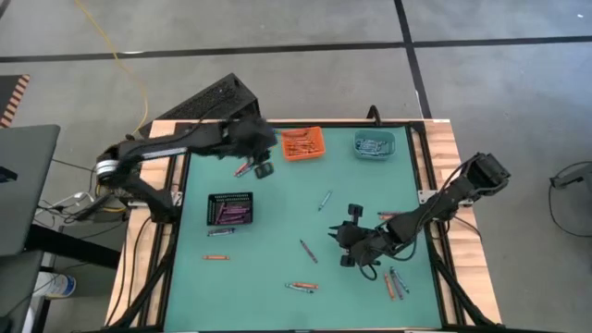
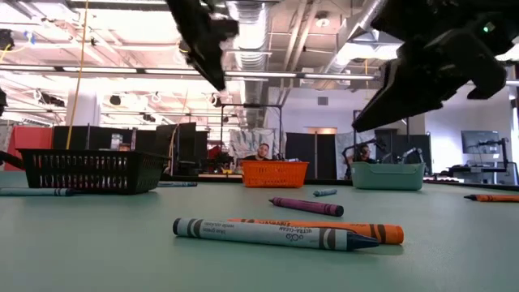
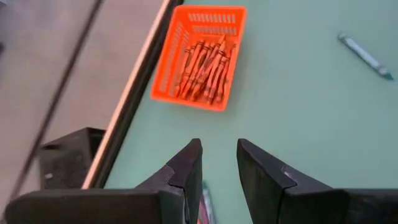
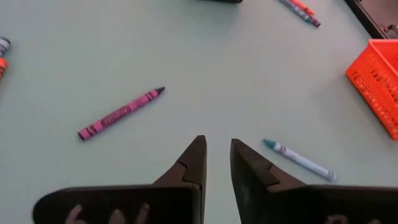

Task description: Sort crayons

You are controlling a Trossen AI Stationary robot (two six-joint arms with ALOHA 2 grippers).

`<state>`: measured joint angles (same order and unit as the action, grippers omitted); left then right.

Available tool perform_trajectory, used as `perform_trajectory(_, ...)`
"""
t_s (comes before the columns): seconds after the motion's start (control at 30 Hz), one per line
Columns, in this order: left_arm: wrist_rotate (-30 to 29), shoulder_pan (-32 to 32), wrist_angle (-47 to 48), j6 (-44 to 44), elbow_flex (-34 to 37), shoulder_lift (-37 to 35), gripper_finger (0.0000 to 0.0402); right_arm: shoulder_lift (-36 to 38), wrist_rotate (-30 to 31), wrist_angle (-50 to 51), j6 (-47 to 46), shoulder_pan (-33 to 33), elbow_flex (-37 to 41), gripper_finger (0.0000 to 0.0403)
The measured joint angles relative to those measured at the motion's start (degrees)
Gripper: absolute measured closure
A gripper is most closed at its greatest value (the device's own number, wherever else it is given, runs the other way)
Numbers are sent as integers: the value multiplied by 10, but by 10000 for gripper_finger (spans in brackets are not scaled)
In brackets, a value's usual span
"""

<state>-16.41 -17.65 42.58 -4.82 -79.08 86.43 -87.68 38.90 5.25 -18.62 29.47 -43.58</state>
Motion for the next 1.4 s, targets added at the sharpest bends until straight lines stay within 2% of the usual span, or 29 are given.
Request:
perform_trajectory(0.17,-71,90,0,55,91,-120,311,-17,-1,-44,20,-8,0,333)
perform_trajectory(0.33,-85,177,-42,132,227,-240,311,-15,0,-50,26,-21,0,333)
perform_trajectory(0.43,-85,224,-99,170,321,-308,311,-15,0,-51,29,-32,0,333)
perform_trajectory(0.6,-107,286,-229,189,461,-407,311,-15,0,-54,122,-56,-1,333)
perform_trajectory(0.77,-113,316,-373,144,566,-483,311,-12,-13,-22,63,-84,-16,333)
perform_trajectory(0.97,-102,323,-562,76,670,-529,311,-10,-118,158,-39,-115,-82,333)
perform_trajectory(1.17,-44,323,-747,15,755,-531,311,-11,-224,393,-189,-119,-148,333)
perform_trajectory(1.27,-31,323,-774,16,782,-531,311,-11,-295,479,-264,-104,-158,333)
perform_trajectory(1.4,-26,323,-745,31,784,-531,311,-11,-393,522,-350,-73,-159,333)
